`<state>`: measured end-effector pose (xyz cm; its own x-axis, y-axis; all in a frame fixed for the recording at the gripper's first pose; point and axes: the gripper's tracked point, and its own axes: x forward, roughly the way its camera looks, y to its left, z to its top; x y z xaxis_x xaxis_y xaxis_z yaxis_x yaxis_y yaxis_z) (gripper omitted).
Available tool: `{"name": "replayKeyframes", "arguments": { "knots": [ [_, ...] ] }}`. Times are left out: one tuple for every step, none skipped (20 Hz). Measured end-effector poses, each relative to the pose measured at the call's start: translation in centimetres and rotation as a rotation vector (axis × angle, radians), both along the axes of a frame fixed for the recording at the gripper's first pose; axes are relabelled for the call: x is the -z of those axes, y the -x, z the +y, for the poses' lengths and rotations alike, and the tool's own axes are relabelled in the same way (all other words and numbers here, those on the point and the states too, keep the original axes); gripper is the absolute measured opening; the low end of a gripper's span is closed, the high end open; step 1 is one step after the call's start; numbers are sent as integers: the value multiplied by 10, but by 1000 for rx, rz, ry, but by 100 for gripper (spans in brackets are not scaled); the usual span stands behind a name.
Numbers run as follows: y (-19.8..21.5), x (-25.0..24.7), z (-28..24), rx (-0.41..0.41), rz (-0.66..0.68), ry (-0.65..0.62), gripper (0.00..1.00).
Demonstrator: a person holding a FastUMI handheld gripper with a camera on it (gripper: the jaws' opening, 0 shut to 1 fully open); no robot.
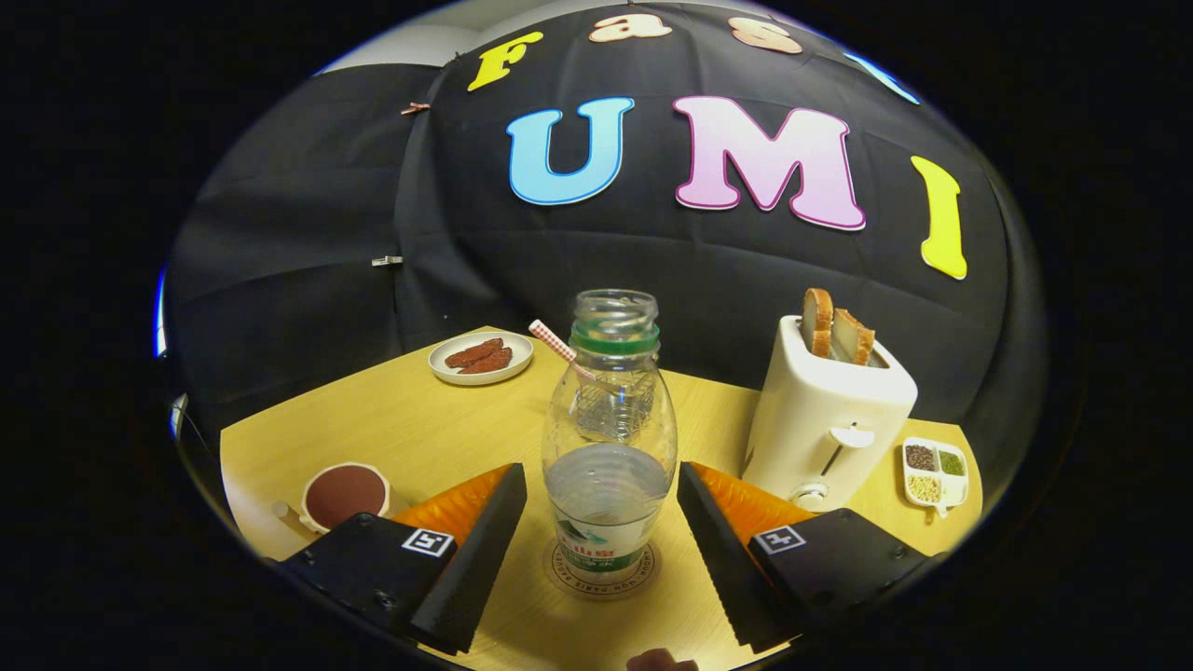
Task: Take the bottle from table, then pour the juice into the cup, finally place the bottle on the coaster
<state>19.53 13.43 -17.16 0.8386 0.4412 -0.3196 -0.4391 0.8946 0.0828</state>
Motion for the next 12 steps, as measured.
{"name": "replayKeyframes", "arguments": {
  "knots": [
    [3, -5, -1, 0, -3, -1, 100],
    [8, -13, -2, 0, -6, -3, 100],
    [11, -19, -5, 5, -12, -5, 100],
    [16, -28, -8, 8, -19, -9, 100],
    [19, -37, -12, 17, -25, -13, 100],
    [25, -46, -16, 26, -30, -19, 100],
    [28, -57, -21, 38, -35, -23, 100],
    [33, -68, -28, 54, -44, -21, 100],
    [37, -79, -36, 72, -58, -15, 100],
    [42, -93, -44, 94, -79, -8, 100],
    [46, -108, -55, 119, -104, 4, 99],
    [52, -122, -66, 150, -133, 19, 98]
  ]
}}
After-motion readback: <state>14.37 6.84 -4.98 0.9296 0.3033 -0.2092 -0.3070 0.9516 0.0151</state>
